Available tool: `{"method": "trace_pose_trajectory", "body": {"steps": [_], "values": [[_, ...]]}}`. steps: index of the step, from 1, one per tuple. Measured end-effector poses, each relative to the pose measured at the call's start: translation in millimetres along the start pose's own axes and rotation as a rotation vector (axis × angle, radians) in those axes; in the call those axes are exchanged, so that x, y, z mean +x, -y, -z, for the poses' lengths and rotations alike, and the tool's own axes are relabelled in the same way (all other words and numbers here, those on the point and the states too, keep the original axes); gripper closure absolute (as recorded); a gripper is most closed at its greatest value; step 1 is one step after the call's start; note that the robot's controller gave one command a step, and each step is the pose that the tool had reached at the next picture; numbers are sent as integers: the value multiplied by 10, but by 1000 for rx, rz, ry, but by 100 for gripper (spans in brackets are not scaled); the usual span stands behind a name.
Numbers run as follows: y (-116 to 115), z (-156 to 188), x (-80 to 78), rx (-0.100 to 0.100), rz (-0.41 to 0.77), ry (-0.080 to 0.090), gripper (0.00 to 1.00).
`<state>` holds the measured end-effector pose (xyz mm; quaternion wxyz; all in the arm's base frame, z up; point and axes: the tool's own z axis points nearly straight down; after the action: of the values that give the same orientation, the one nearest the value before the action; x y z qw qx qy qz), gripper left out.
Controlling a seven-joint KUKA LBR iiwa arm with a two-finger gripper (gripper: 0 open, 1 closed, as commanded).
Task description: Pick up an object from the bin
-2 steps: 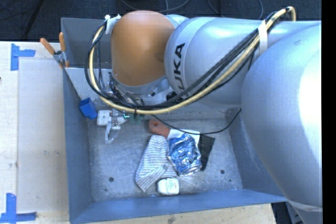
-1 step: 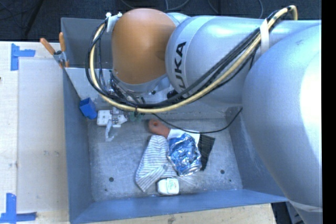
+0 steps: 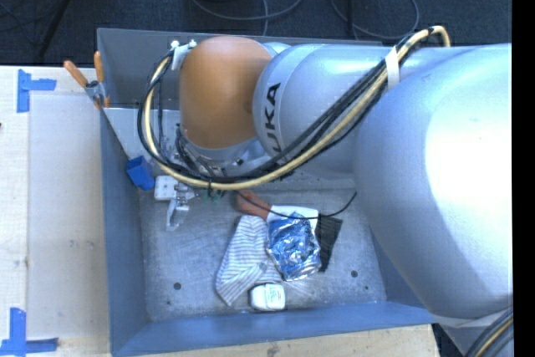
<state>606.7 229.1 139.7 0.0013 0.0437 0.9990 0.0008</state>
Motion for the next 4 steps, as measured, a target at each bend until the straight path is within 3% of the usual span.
{"method": "trace_pose_trajectory", "body": {"steps": [1, 2, 3, 4], "values": [[82, -250, -41, 4, -8, -7, 0], [93, -142, -156, 1, -133, -2, 0], [242, -580, -166, 1, -238, -2, 0], [269, -609, -158, -4, -344, -1, 100]]}}
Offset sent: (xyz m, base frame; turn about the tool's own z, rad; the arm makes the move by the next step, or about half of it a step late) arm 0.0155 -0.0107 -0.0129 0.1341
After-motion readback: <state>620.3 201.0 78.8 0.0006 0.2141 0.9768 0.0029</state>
